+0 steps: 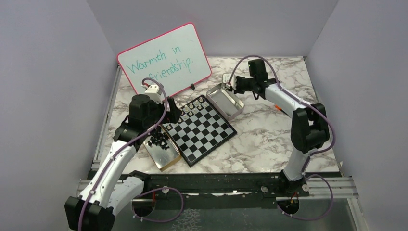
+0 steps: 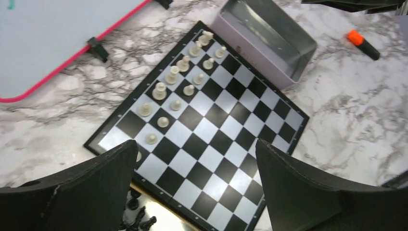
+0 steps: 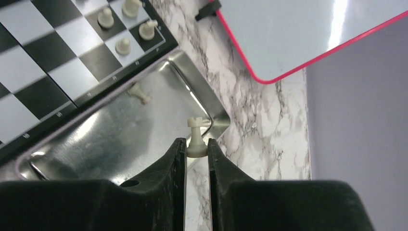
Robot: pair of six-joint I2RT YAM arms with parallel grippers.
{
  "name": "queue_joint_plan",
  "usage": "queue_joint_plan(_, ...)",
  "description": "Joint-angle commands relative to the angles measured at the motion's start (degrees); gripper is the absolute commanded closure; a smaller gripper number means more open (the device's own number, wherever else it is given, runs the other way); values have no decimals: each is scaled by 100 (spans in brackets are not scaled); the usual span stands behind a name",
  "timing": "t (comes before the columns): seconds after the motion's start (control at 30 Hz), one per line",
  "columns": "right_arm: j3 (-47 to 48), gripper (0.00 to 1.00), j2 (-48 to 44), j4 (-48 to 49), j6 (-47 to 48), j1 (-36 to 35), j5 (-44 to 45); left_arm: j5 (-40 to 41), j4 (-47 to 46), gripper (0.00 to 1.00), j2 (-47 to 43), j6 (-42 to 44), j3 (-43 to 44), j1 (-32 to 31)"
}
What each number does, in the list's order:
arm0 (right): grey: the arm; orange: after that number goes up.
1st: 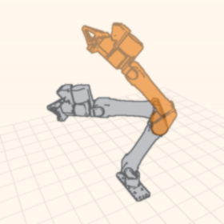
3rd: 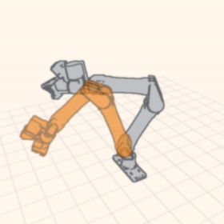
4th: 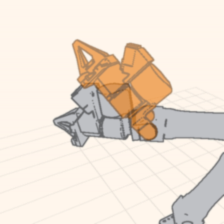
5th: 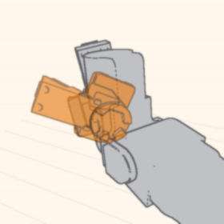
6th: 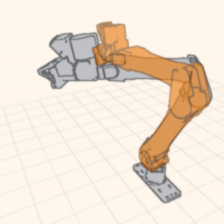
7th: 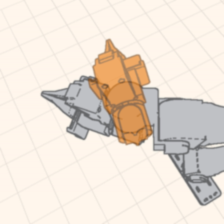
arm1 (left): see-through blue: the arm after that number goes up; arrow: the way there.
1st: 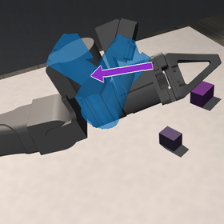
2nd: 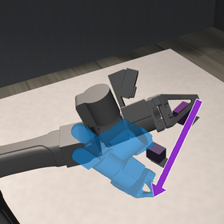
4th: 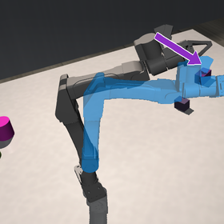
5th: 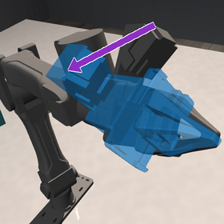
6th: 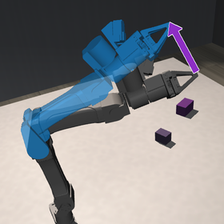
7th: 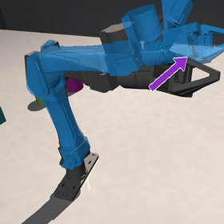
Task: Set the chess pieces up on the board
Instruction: Pick up the chess piece from the storage box, then place the chess piece on the chessboard.
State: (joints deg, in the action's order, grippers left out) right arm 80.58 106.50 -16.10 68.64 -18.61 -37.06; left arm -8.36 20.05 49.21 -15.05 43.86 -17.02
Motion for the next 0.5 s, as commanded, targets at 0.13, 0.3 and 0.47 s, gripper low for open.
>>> queue_joint_plan(0.13, -2027, 90, -1442, 3505, -2859, 37, -1572, -1540, -1053, 22, 670, -1164, 373, -21)
queue_joint_plan(0.3, -2876, 90, -2076, 4316, -3899, -126, -1693, -1888, -1457, 30, 1041, -1636, 479, -21)
queue_joint_plan(0.47, -3547, 89, -2649, 4680, -4449, -613, -839, -2316, -1957, 37, 1398, -2069, 509, -30)
